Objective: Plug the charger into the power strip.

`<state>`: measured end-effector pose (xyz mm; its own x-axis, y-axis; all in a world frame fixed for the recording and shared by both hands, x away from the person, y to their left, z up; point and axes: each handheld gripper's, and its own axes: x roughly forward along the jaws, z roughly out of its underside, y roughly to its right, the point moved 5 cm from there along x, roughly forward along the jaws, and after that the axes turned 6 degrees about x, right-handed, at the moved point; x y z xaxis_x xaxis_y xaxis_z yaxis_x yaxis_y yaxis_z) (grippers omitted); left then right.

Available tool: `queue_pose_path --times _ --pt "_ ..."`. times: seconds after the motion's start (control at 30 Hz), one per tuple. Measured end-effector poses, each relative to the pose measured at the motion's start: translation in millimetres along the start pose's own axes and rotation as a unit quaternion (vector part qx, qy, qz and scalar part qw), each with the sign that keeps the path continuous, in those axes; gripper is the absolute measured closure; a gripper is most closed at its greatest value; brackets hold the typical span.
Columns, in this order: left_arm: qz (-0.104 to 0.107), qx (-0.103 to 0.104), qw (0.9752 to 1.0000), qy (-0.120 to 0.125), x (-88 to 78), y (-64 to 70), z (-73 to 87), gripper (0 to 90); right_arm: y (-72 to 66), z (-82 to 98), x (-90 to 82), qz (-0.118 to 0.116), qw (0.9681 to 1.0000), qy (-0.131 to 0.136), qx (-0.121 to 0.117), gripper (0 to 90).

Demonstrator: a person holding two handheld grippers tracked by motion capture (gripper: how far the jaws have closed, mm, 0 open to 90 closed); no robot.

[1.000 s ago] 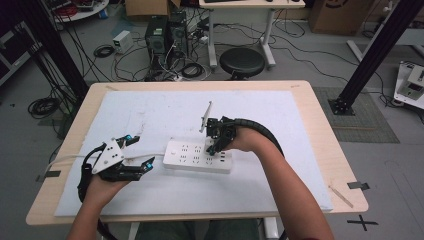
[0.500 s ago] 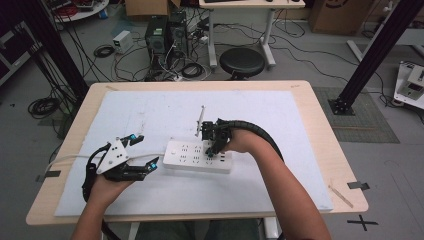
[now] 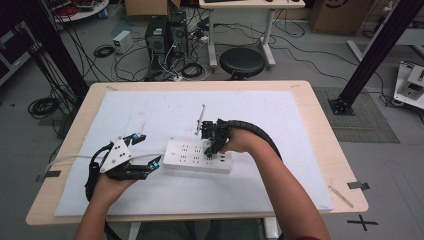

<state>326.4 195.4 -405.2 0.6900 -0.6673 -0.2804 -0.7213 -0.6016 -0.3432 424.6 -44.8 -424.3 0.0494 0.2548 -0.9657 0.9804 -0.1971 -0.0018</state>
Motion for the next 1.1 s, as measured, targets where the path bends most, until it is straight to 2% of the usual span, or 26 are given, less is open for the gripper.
queue_pose_path --times 0.13,0.2,0.23,0.27,0.3,0.33,0.37,0.4,0.43,0.47,0.5,0.57,0.6,0.67,0.7,0.73,0.77,0.8,0.83,0.87,0.9,0.93,1.0,1.03,1.07,1.1 --pt "0.002 -0.001 1.0000 -0.004 0.6 -2.0 0.5 19.2 0.0 0.4 -1.2 0.002 1.0000 0.001 0.000 60.6" --pt "0.003 0.001 1.0000 -0.005 -0.2 -4.4 0.4 19.2 0.7 2.2 -3.5 0.004 0.9997 0.013 0.019 43.8" --pt "0.002 0.001 1.0000 -0.007 -0.7 -5.8 0.4 19.2 2.0 3.0 -6.4 0.006 0.9991 0.030 0.031 41.8" --pt "0.002 0.001 1.0000 -0.007 -0.7 -5.8 0.4 19.2 2.0 3.0 -6.4 0.006 0.9991 0.030 0.031 41.8" --pt "0.002 0.002 1.0000 -0.007 -1.5 -9.6 -0.8 19.2 1.5 10.4 -17.5 0.008 0.9951 0.082 0.054 34.5" --pt "0.002 0.002 1.0000 -0.007 -1.5 -9.6 -0.8 19.2 1.5 10.4 -17.5 0.008 0.9951 0.082 0.054 34.5" --pt "0.002 0.001 1.0000 -0.006 -2.3 -11.4 -2.0 19.2 -0.5 16.6 -23.2 0.000 0.9914 0.109 0.074 32.1" --pt "0.002 0.001 1.0000 -0.006 -2.3 -11.4 -2.0 19.2 -0.5 20.0 -26.5 0.004 0.9889 0.125 0.080 30.5" --pt "0.003 0.001 1.0000 -0.004 -2.7 -12.2 -2.4 19.2 -0.5 20.0 -26.5 0.004 0.9889 0.125 0.080 30.5" --pt "0.003 0.002 1.0000 -0.003 -3.4 -14.2 -3.1 19.2 -0.9 28.5 -33.8 -0.003 0.9813 0.161 0.105 27.5" --pt "0.003 0.002 1.0000 -0.003 -3.4 -14.2 -3.1 19.2 -0.9 28.5 -33.8 -0.003 0.9813 0.161 0.105 27.5" --pt "0.007 0.000 1.0000 0.001 -4.0 -15.3 -4.2 19.1 -1.2 38.0 -41.6 0.004 0.9719 0.201 0.123 25.0" --pt "0.008 0.002 1.0000 0.003 -4.7 -16.3 -5.1 19.2 -3.2 48.7 -49.5 0.009 0.9610 0.237 0.143 22.8" --pt "0.018 0.000 0.9998 0.006 -4.8 -16.2 -5.6 19.2 -5.8 60.0 -56.4 0.022 0.9501 0.269 0.157 22.0" --pt "0.018 0.000 0.9998 0.006 -4.8 -16.2 -5.6 19.2 -5.8 60.0 -56.4 0.022 0.9501 0.269 0.157 22.0" --pt "0.020 0.004 0.9998 0.005 -4.5 -16.4 -5.5 19.2 -8.1 66.0 -59.2 0.029 0.9456 0.280 0.162 21.8" --pt "0.026 0.003 0.9996 0.008 -4.1 -15.5 -5.7 19.2 -12.8 77.6 -63.9 0.036 0.9354 0.305 0.176 21.2" --pt "0.026 0.003 0.9996 0.008 -4.1 -15.5 -5.7 19.2 -12.8 77.6 -63.9 0.036 0.9354 0.305 0.176 21.2" --pt "0.028 0.004 0.9996 0.009 -3.9 -15.3 -6.0 19.2 -17.8 88.8 -67.3 0.039 0.9238 0.331 0.188 20.7" --pt "0.030 0.005 0.9994 0.013 -4.0 -14.5 -6.7 19.2 -19.9 94.5 -68.5 0.040 0.9192 0.341 0.193 20.6" --pt "0.030 0.005 0.9994 0.013 -4.0 -14.5 -6.7 19.2 -19.9 94.5 -68.5 0.040 0.9192 0.341 0.193 20.6" --pt "0.034 0.006 0.9993 0.015 -4.0 -14.0 -7.1 19.2 -22.8 104.0 -69.9 0.043 0.9122 0.354 0.201 20.0" --pt "0.037 0.007 0.9992 0.017 -4.1 -14.0 -7.0 19.2 -26.3 115.2 -70.9 0.054 0.9049 0.366 0.211 20.0" --pt "0.039 0.003 0.9991 0.018 -4.3 -14.0 -6.8 19.2 -26.3 115.2 -70.9 0.054 0.9049 0.366 0.211 20.0" --pt "0.040 -0.001 0.9990 0.019 -4.3 -15.3 -6.0 19.2 -28.5 123.7 -70.3 0.055 0.8988 0.377 0.217 20.0" --pt "0.040 -0.001 0.9990 0.019 -4.3 -15.3 -6.0 19.2 -28.5 123.7 -70.3 0.055 0.8988 0.377 0.217 20.0"
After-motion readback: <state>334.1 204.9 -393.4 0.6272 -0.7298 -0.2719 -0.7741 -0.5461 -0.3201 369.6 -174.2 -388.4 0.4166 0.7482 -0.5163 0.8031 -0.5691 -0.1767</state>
